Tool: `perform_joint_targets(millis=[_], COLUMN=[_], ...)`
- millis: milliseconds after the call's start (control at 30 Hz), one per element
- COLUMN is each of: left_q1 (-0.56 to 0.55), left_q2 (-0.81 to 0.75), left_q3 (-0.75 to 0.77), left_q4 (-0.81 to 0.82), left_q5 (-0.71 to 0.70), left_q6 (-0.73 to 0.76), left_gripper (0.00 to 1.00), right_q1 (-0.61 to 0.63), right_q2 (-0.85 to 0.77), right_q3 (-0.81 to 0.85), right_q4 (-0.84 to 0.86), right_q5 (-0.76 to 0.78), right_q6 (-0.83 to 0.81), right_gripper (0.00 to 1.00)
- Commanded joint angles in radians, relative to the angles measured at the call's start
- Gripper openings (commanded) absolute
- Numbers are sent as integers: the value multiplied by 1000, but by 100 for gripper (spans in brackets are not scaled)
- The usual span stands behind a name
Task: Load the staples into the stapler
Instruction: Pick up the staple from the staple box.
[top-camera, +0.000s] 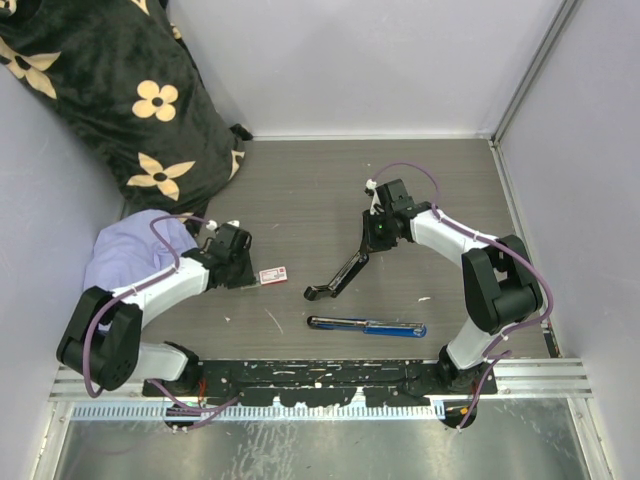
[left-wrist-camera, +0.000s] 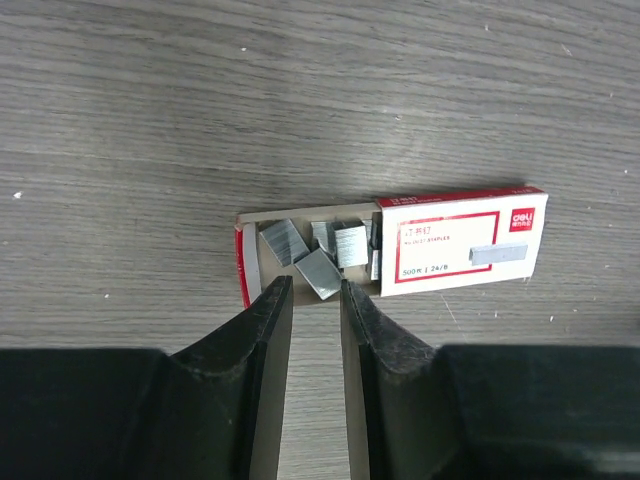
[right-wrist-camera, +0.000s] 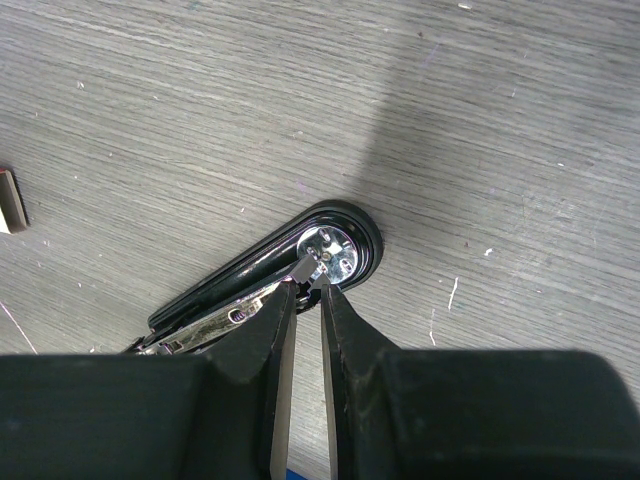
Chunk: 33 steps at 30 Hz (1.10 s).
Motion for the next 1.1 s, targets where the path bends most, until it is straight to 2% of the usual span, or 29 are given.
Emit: perform_joint_targets(millis=[0,200,433,1067], left_q1=[4,3,4,3], left_q2=[1,-9,20,116], left_q3=[47,48,53,114], left_q4=[-14,-18,-8,33], left_q5=[-54,-68,-47,-28], left_q6=[-83,-94,-95,-50], left_gripper=[27,33,36,29], right_q1=[-10,-9,-9,-9], right_q2=[24,29,28,24], right_q3=[-50,-51,-50,-61], right_q4=[-81,-82,-80,-80], right_q5=[94,93,91,87], right_q6=[-51,-52,-54,-52], right_gripper=[20,20,20,20])
